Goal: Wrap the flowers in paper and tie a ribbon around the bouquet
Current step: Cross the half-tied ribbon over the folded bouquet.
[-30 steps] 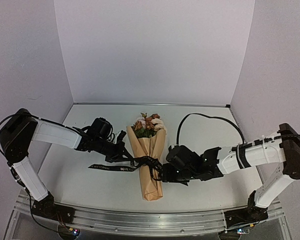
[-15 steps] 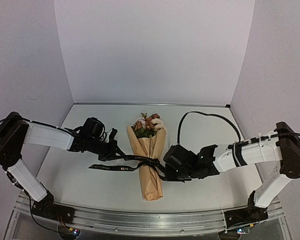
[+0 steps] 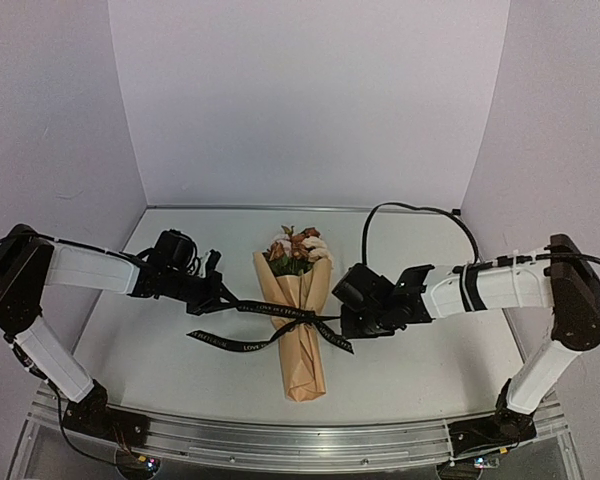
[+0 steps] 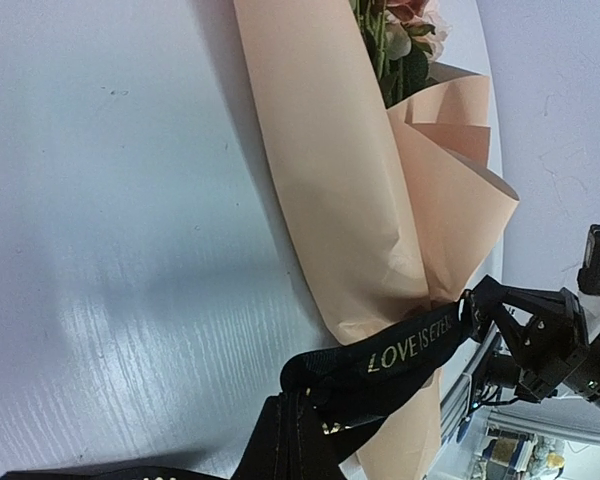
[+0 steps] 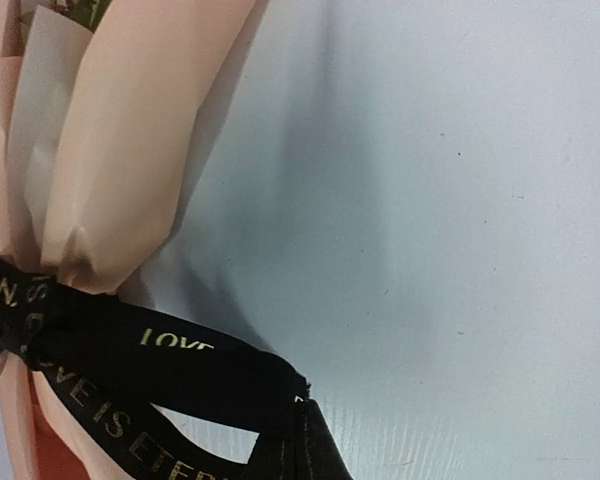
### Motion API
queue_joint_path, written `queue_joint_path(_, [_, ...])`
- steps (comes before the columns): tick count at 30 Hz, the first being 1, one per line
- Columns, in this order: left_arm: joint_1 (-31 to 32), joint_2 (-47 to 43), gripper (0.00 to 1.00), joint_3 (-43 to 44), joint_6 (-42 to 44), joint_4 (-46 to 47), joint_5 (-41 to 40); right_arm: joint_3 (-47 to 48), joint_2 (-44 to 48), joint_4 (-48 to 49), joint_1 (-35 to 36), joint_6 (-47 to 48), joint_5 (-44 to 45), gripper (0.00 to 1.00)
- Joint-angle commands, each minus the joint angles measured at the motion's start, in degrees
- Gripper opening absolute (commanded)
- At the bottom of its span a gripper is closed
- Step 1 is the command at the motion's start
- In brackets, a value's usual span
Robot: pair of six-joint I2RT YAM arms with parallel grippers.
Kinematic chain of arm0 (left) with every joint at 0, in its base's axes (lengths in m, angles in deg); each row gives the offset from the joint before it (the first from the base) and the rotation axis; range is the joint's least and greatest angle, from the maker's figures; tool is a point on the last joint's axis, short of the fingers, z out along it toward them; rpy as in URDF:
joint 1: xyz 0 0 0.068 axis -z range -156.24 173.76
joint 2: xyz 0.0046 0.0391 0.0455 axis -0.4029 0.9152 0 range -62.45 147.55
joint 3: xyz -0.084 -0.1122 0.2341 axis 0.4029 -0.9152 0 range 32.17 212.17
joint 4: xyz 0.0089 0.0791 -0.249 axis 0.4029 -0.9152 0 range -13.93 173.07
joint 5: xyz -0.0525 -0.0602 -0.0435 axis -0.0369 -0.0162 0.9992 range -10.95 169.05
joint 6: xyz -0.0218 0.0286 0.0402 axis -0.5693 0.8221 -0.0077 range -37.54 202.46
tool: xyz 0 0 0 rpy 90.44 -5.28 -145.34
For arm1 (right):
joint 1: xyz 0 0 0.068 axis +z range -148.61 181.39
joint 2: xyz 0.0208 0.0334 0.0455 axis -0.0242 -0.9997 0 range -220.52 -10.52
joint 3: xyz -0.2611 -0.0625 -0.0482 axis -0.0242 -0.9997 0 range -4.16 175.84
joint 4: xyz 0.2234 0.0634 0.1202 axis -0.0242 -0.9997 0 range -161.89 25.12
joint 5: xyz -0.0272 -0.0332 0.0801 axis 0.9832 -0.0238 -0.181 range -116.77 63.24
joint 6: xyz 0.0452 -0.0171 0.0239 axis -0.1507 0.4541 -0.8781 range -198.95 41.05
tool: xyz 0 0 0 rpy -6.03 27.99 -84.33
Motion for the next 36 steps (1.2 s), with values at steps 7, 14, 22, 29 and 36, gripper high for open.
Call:
queue_joint_path(7, [-1.88, 1.59, 0.00, 0.08, -0.62, -0.19, 2.51, 5.14, -2.82, -3.99, -1.20, 5.73, -2.25, 0.16])
queue_joint_path(14, [-1.81, 1.62, 0.00, -0.90, -1.47, 3.07, 5.18, 4.33, -1.64, -2.73, -1.18, -1.13, -7.88, 0.44])
queue_joint_path(22, [-1.07, 0.60, 0.00, -2.03, -2.84, 7.73, 6.63, 0.35, -0.71, 2.01, -1.19, -8.91, -13.96, 0.55])
queue_joint_path(29, [-1.00, 2.03, 0.00, -0.43, -7.13, 12.71, 5.31, -2.14, -1.24, 3.90, -1.15, -12.81, -15.24, 0.52])
queue_joint_path(36, [-1.05, 5.57, 0.10, 1.12, -11.76, 15.85, 4.95, -2.39, -2.61, 5.81, -1.10, -13.67, -15.52, 0.48])
